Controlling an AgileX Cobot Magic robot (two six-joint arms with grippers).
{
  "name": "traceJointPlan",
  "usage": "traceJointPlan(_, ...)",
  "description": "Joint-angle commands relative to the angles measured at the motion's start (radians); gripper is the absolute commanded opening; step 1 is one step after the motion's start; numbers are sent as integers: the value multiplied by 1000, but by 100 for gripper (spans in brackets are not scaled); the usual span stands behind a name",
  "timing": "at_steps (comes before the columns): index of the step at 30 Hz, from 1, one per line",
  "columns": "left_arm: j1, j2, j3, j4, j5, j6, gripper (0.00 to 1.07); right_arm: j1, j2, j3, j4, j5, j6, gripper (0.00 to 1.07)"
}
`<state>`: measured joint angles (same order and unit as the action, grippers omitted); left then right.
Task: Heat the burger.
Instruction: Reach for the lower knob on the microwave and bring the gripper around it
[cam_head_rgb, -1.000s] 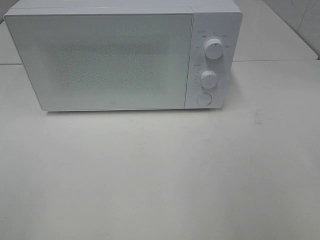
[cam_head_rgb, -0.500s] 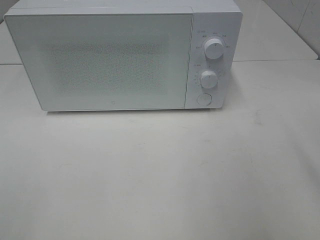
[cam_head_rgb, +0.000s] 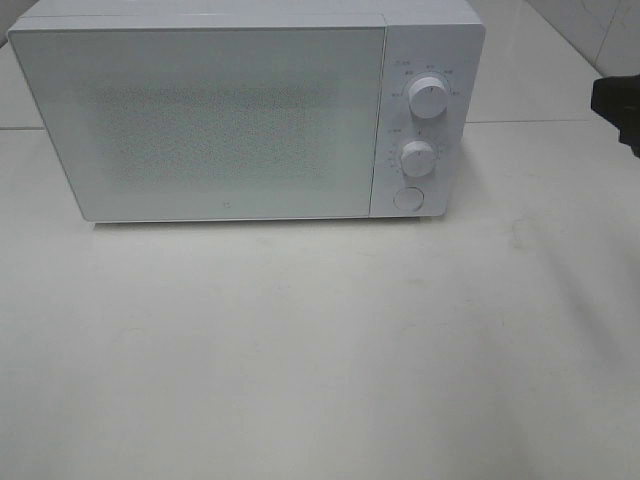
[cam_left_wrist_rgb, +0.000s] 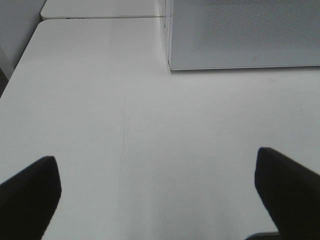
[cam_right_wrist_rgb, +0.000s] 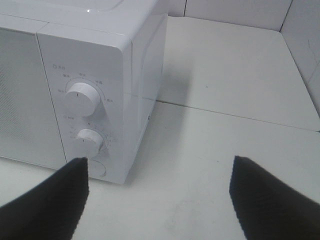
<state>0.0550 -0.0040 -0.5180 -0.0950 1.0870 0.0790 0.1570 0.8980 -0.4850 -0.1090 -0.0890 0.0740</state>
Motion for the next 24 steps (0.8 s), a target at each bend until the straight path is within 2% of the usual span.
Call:
traceJointPlan(1, 3, -23, 1, -3, -14, -1, 98, -5, 62, 3, -11, -104, 5, 76)
traceJointPlan(6, 3, -23, 1, -3, -14, -1, 98, -5, 124, 17, -10, -198, 5, 76)
traceJointPlan(8, 3, -23, 1, -3, -14, -1, 98, -5, 181, 54, 1, -319, -8, 76)
traceJointPlan(9, 3, -23, 1, -3, -14, -1, 98, -5, 181, 54, 1, -319, -8, 76)
traceJointPlan(15, 3, -23, 1, -3, -14, -1, 98, 16, 292, 132, 117, -513, -118, 76)
traceJointPlan(17, 3, -23, 1, -3, -14, -1, 98, 81, 366, 174, 238, -634, -241, 76)
traceJointPlan(19, 3, -23, 1, -3, -14, -1, 98, 103, 382, 180, 263, -655, -266, 76)
traceJointPlan(20, 3, -23, 1, -3, -14, -1, 98, 149, 420, 190, 328, -708, -306, 76)
traceJointPlan(24, 3, -23, 1, -3, -14, -1, 98, 211, 475, 190, 418, -774, -351, 76)
